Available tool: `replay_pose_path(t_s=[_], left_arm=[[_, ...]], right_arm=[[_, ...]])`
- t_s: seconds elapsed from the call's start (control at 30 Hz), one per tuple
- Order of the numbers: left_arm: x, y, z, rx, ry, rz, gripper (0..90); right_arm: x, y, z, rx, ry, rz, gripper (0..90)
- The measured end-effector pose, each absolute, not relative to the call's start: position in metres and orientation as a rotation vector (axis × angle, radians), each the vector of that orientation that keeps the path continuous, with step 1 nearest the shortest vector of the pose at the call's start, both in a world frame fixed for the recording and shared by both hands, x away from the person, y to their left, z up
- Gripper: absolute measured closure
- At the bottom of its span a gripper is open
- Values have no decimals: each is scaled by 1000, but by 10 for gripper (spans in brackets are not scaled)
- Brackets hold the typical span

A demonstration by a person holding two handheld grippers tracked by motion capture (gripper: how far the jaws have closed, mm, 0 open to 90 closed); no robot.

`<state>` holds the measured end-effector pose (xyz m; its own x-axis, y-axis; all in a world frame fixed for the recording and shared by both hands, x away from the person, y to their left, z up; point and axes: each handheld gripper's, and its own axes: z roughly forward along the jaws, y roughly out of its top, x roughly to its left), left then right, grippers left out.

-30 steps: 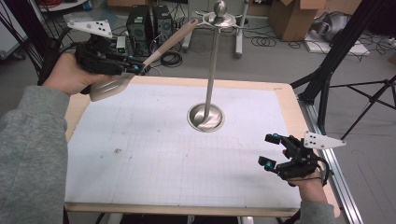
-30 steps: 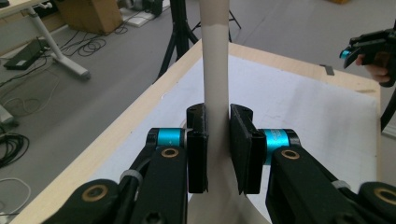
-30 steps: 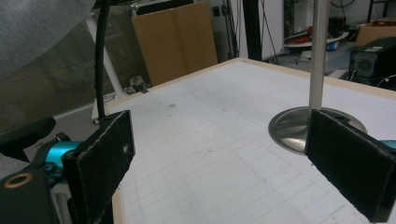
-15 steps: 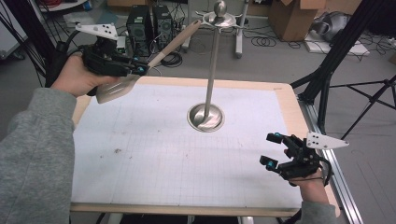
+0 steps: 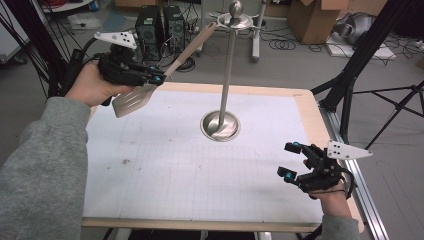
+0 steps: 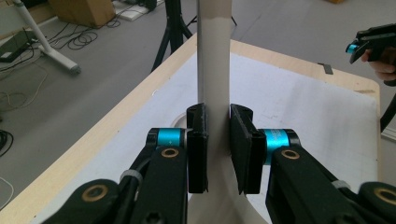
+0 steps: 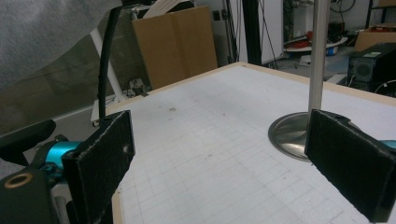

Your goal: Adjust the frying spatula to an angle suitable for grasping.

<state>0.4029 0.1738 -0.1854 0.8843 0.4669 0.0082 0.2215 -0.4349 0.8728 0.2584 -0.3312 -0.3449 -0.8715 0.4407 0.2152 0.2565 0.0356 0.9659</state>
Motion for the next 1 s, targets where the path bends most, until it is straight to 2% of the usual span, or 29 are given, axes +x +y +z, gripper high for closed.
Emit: replay_pose_path(t_s=[1.0], left_arm=[[416,130,-211,2113,525,305,770]], right_arm=[[258,-331,-342,716,2143,1965,75]])
